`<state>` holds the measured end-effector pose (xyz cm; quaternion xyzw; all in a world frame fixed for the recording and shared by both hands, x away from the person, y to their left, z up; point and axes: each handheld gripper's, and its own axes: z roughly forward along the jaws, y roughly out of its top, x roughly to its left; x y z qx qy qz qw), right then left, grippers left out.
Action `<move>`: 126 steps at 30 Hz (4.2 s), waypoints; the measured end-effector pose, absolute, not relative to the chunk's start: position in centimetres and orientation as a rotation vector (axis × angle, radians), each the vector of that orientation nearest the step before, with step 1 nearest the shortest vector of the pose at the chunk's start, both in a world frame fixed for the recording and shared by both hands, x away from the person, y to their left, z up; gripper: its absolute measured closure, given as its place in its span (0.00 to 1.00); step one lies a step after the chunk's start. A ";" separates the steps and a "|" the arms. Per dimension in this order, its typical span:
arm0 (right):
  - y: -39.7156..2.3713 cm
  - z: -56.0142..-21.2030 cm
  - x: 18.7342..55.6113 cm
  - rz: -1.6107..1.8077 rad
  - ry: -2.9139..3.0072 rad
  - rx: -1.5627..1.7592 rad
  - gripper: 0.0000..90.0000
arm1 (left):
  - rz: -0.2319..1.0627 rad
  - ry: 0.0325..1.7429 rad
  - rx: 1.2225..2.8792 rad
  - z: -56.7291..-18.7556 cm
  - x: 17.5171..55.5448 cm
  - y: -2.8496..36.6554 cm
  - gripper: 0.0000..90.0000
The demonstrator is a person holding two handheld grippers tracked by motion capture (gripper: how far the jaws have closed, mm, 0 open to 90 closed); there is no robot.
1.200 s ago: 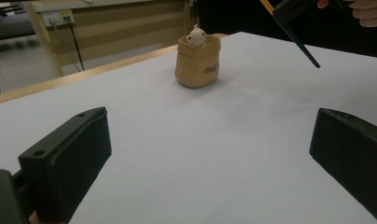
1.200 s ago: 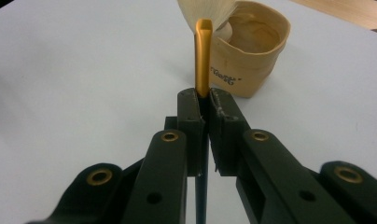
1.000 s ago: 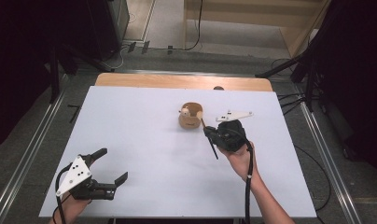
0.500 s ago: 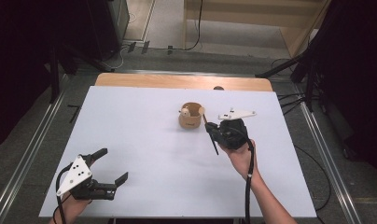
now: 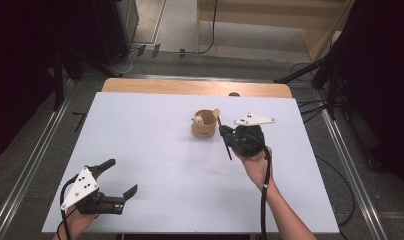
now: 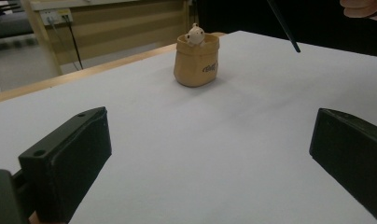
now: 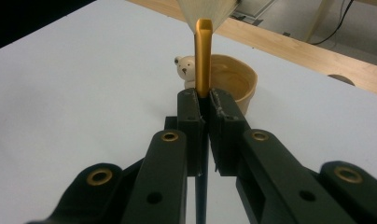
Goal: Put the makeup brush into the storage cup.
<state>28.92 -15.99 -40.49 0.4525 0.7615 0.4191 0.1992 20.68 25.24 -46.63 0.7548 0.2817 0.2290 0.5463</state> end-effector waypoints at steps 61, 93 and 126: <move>-15.6 -36.3 32.4 1.268 1.979 1.171 0.94 | 0.537 0.674 1.790 -46.7 20.6 25.3 0.00; -14.6 -36.6 34.9 1.334 1.930 1.122 0.94 | 0.533 0.665 1.797 -46.8 20.6 25.3 0.00; -13.1 -37.0 37.3 1.382 1.887 1.069 0.94 | 0.530 0.676 1.792 -46.8 20.6 25.4 0.00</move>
